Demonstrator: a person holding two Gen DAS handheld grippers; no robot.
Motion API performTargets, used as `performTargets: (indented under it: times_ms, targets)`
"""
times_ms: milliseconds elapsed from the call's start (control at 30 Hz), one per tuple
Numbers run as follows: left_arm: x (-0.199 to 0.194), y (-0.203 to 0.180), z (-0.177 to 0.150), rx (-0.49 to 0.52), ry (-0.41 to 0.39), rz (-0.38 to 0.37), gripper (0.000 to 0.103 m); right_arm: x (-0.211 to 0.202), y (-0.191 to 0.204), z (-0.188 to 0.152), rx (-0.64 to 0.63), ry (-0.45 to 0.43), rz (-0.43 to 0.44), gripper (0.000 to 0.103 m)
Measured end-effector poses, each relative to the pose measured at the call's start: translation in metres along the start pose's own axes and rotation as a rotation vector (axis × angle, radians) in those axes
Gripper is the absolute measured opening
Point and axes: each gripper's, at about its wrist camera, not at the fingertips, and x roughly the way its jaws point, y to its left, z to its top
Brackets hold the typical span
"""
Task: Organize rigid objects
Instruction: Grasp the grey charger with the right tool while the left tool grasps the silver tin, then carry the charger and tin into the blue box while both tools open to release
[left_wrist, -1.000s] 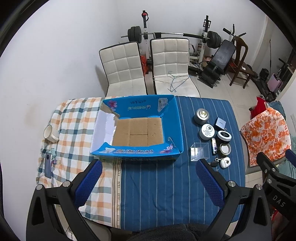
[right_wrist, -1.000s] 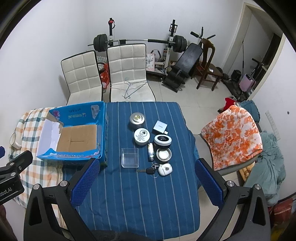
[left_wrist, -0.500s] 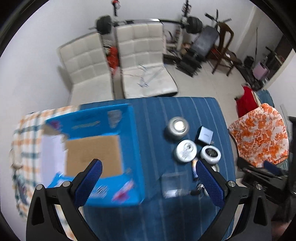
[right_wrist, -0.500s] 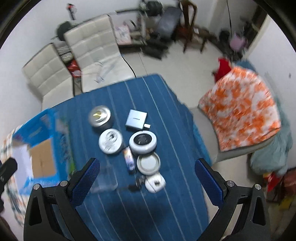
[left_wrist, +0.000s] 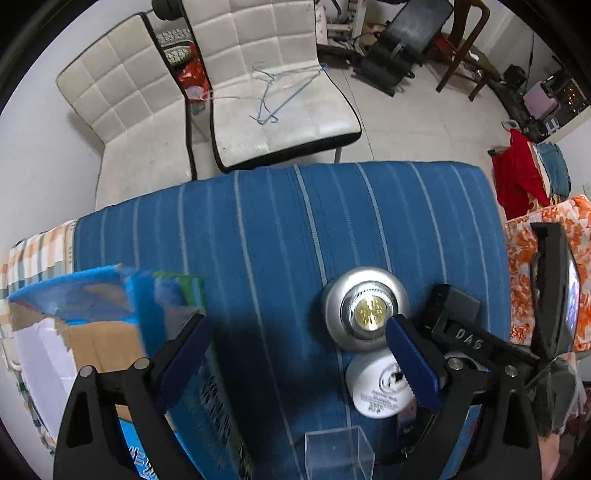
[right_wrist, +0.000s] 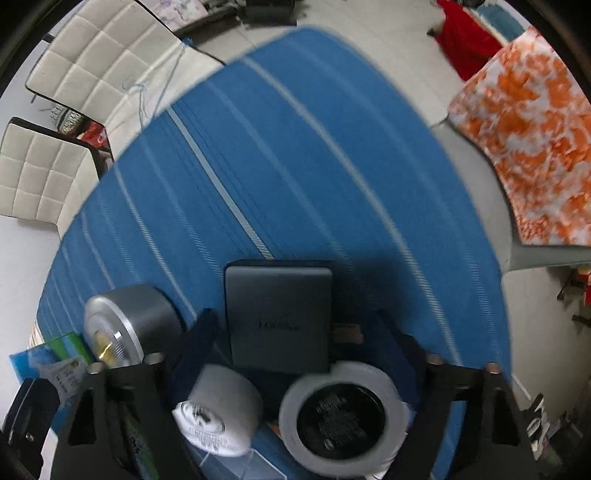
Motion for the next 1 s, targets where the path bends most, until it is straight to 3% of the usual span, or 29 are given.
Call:
performTargets:
  times_ms: [233,400,600,633,667,733,1000]
  targets:
    - [0.036,-0.009,0.012,0.000,0.084,-0.031,0.097,-0.004,-0.003,-0.002,-0.078,-0.016,-0.041,0.074]
    - [0.054,-0.019,0.015,-0.030,0.128,-0.127,0.099,-0.008,-0.018,0.002,-0.074,0.000,-0.069,0.074]
    - [0.080,-0.040,0.015,0.031,0.201,-0.117,0.096,-0.008,-0.024,0.006,-0.071,0.007,-0.073,0.074]
    - [0.086,-0.041,0.015,0.038,0.204,-0.113,0.094,-0.007,-0.024,0.006,-0.072,0.006,-0.076,0.074]
    - [0.090,-0.041,0.014,0.041,0.200,-0.112,0.077,-0.007,-0.023,0.006,-0.073,0.005,-0.080,0.074]
    - [0.091,-0.042,0.013,0.050,0.175,-0.104,0.070,-0.009,-0.019,0.006,-0.074,0.002,-0.087,0.074]
    - [0.073,-0.049,0.003,0.097,0.101,-0.069,0.070,-0.016,-0.007,-0.001,-0.103,-0.037,-0.130,0.073]
